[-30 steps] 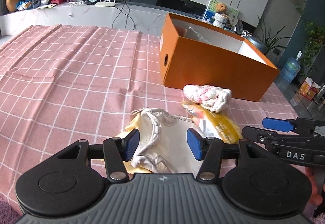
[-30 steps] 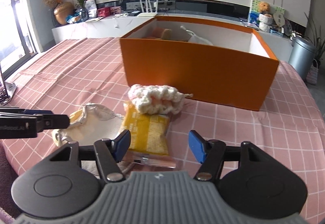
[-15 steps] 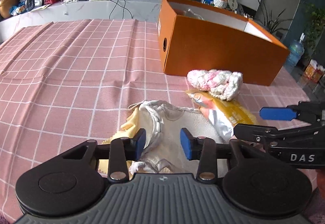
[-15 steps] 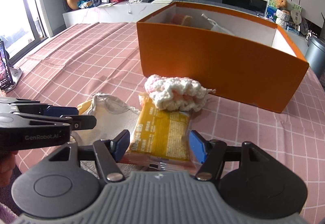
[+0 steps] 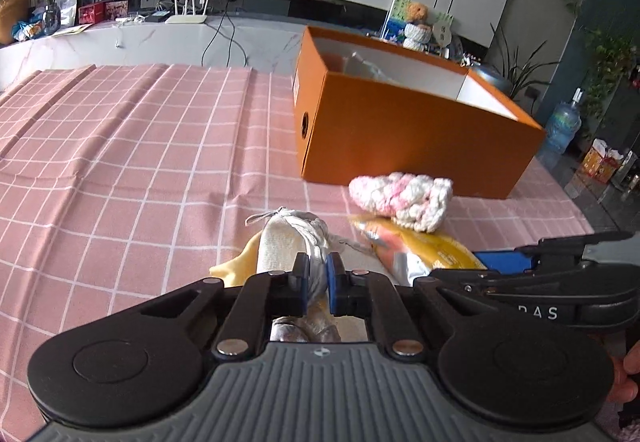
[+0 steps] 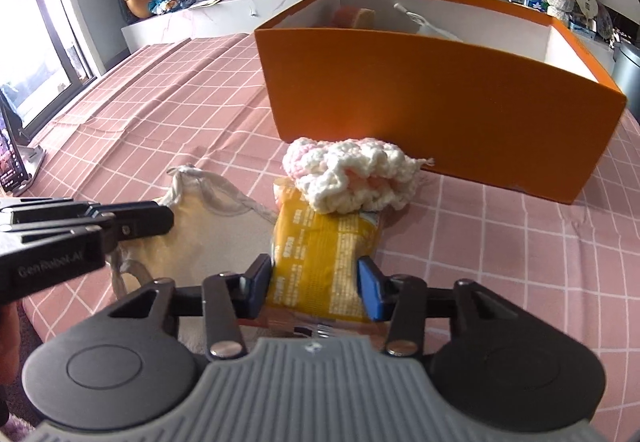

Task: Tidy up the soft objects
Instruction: 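Grasp the cream drawstring pouch with the left tool while the right tool grasps the yellow snack packet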

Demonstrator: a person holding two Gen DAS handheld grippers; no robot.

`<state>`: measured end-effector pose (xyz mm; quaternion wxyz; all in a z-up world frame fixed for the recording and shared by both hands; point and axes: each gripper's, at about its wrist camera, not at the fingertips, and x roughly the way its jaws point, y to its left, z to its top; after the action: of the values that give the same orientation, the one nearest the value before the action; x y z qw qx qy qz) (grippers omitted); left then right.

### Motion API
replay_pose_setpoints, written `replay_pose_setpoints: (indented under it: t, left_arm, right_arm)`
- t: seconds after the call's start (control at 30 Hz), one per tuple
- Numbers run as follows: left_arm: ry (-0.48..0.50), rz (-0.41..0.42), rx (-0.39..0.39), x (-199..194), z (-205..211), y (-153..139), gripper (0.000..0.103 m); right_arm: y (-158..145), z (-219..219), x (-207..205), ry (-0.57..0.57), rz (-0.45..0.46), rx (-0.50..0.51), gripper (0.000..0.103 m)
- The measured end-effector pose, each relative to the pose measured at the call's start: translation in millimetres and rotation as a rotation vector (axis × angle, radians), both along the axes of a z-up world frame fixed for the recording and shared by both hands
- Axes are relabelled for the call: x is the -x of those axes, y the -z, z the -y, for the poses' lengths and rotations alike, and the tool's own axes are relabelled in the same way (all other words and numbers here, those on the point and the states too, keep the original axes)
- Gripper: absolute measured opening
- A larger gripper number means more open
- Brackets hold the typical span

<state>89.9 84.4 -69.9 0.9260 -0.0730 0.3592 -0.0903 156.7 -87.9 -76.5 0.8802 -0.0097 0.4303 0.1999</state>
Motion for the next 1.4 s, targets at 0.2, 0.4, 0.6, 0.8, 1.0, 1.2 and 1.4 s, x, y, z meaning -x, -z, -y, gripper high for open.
replay_pose_setpoints:
  t: [0.2, 0.4, 0.6, 0.8, 1.0, 1.2, 1.4]
  left_arm:
    - [0.013, 0.063, 0.01, 7, 4, -23, 0.009]
    - [0.045, 0.051, 0.056, 8, 6, -30, 0.009]
    - [0.026, -0.079, 0.068, -2, 6, 1, 0.01]
    - [-0.012, -0.143, 0.07, -6, 0, 19, 0.03]
    - [-0.004, -0.161, 0.052, -12, 6, 29, 0.045]
    - [0.04, -0.128, -0.08, -14, 25, 35, 0.021]
    - [0.063, -0.078, -0.105, -5, 30, 28, 0.01]
  right_arm:
    - [-11, 26, 14, 0.039, 0.016, 0.063, 0.04]
    - [-8, 52, 27, 0.09, -0.012, 0.08, 0.039]
    - [-7, 53, 30, 0.098, -0.025, 0.074, 0.04]
    - [-9, 51, 27, 0.105, 0.009, 0.082, 0.063]
    - [3, 45, 21, 0.1, -0.024, 0.105, 0.07]
    - [9, 42, 16, 0.098, -0.033, 0.106, 0.058]
    - [9, 45, 17, 0.098, -0.026, 0.096, 0.047]
